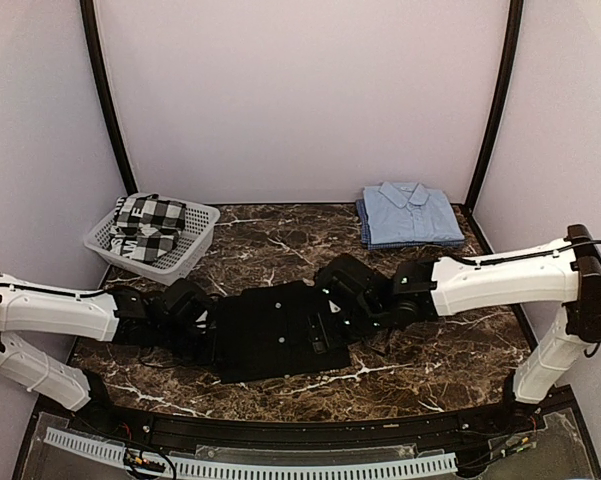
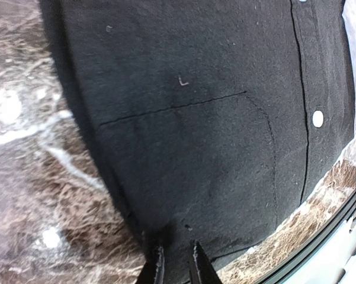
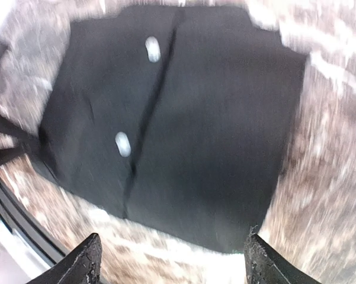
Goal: Fold and stack the long sleeve shirts
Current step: Smooth out the square-folded shirt at the center of the board.
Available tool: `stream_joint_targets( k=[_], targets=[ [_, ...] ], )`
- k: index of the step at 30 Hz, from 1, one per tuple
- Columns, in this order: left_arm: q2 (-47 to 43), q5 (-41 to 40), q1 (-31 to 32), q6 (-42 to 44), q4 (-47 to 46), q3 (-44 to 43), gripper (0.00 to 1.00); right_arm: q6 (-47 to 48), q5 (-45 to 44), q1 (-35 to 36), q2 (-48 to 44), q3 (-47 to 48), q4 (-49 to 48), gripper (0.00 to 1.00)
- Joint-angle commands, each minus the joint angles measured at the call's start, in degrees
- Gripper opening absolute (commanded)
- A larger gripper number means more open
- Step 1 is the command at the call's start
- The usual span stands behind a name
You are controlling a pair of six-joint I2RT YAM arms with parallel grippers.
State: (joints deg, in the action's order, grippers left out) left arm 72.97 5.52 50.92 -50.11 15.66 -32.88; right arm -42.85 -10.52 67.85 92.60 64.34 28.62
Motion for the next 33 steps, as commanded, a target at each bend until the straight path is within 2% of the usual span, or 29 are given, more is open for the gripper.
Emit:
stream_joint_targets(
  k=[1, 9, 15, 23, 27, 33],
  targets=[
    [-3.7, -4.2, -0.1, -1.6, 5.4, -2.6, 0.16, 4.1, -2.2, -2.6, 5.4, 8.4, -1.7, 0.78],
    [-7.0, -3.5, -4.0, -1.9, 6.6, -0.8, 0.16, 9.9, -0.3, -7.6, 19.6, 23.3, -1.1, 0.76],
    [-9.5, -0.3, -8.2, -1.5, 4.4, 2.2, 0.16, 11.7, 1.6, -10.9, 28.0, 30.2, -1.3, 0.77],
    [-8.0, 1.6, -10.2, 0.1, 2.7, 2.6, 0.16, 13.8, 2.8, -13.9, 39.8, 41.9, 2.9, 0.80],
    [-7.0, 2.4, -10.9, 0.7, 1.8, 2.7, 0.16, 14.1, 3.2, -14.6, 42.2, 43.9, 3.8, 0.81],
    [-5.4, 3.7, -12.1, 1.2, -0.1, 2.8, 0.16, 14.7, 2.8, -15.1, 40.5, 44.9, 4.0, 0.82]
  ],
)
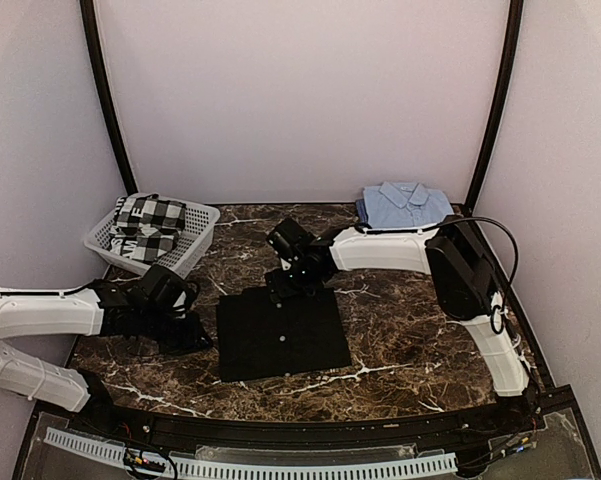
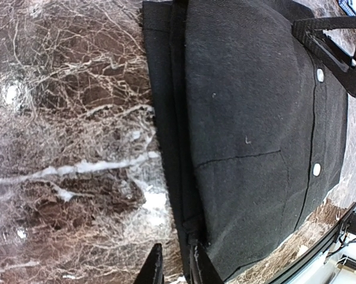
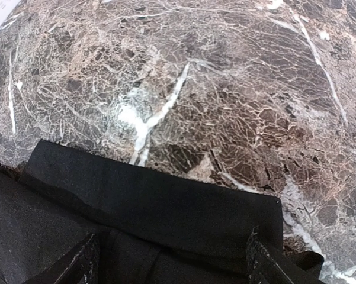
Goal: Fold and stack the long sleeve shirts
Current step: Smooth out the square-folded shirt at the center of the board.
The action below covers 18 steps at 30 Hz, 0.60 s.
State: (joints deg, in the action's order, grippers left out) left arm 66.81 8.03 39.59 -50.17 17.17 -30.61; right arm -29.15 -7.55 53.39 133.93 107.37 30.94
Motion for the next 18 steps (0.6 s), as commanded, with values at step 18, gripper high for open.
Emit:
stream_joint_targets(
  k=[18],
  targets=[
    [9.2, 3.1, -9.0, 6.8, -5.0, -9.3, 0.24, -0.2, 0.5, -0.5, -18.3, -12.7, -2.2, 0.66]
  ],
)
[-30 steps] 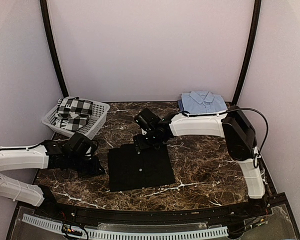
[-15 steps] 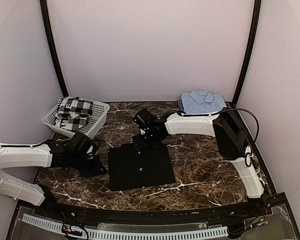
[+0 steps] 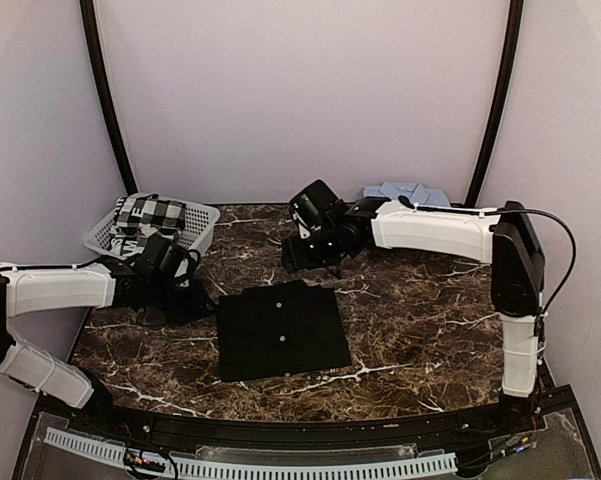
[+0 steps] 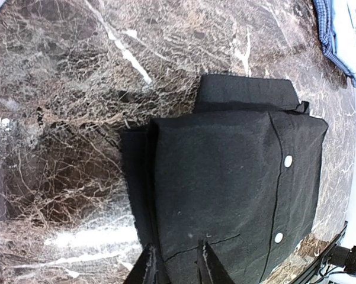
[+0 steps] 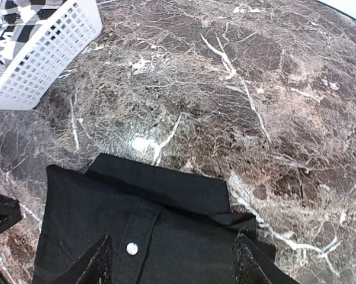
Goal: Fold and stack the long sleeve shirts
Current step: Smooth out the square-folded shirt at the center of the board, then pick up the square-folded shirt from the center of the board.
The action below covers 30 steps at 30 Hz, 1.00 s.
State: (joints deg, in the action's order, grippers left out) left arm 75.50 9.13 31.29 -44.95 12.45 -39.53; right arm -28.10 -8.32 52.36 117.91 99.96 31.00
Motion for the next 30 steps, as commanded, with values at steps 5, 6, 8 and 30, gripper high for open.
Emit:
stream_joint_targets(
  k=[5, 6, 8, 30],
  targets=[
    [-0.7, 4.1, -1.0, 0.6, -0.2, 2.0, 0.24, -1.9, 1.0, 0.1, -2.0, -9.8, -3.7, 0.64],
    [-1.0, 4.4, -1.0, 0.5, -0.3, 2.5, 0.24, -1.8, 1.3, -0.2, -1.6, -10.3, -4.2, 0.63],
    [-1.9, 5.2, -1.0, -0.2, -0.8, 4.2, 0.24, -1.7, 1.8, -1.0, -0.7, -11.0, -5.3, 0.62],
    [-1.5, 12.8, -1.0, -4.2, -6.0, 11.8, 0.55, -1.2, 3.9, -3.8, 2.8, -10.4, -6.9, 0.62]
  ],
)
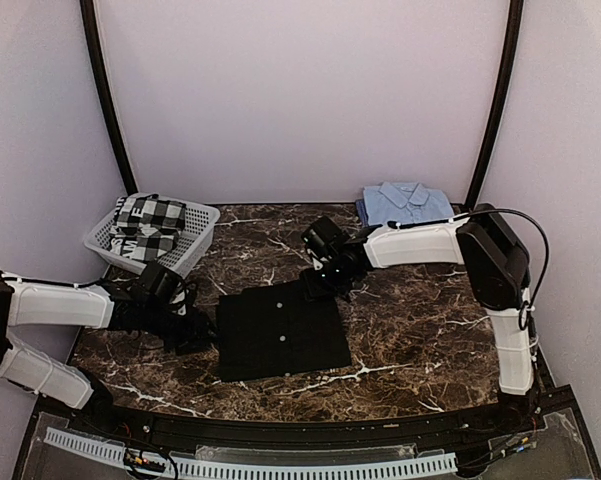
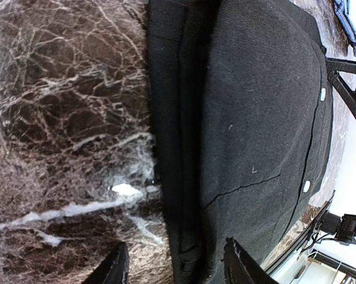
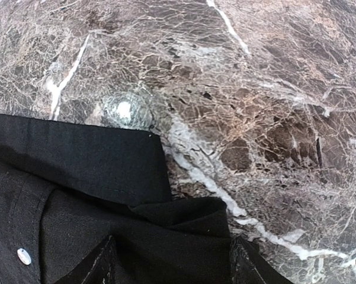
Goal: Fold and stack the long sleeve shirts
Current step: Pick up the square-folded shirt from the center of the board.
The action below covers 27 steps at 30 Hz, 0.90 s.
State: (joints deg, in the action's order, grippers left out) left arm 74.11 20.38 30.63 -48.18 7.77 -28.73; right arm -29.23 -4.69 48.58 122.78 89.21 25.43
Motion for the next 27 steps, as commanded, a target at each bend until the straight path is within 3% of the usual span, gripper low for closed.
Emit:
stream_joint_targets(
  k=[1, 12, 27],
  targets=[
    [0.0, 1.7, -0.3, -1.2, -1.8, 1.1, 0.55, 0.0, 0.0, -0.1, -2.6, 0.4, -1.3, 0.62],
    [5.4, 2.5, -0.2, -4.0, -6.0, 1.4, 0.50, 1.5, -2.2, -0.1, -11.9, -1.6, -2.3, 0.63],
    [12.4, -1.5, 2.7, -6.6, -6.6, -1.0, 0.25, 1.4, -5.4, -0.1, -26.7, -13.2, -8.7, 0.64]
  ],
)
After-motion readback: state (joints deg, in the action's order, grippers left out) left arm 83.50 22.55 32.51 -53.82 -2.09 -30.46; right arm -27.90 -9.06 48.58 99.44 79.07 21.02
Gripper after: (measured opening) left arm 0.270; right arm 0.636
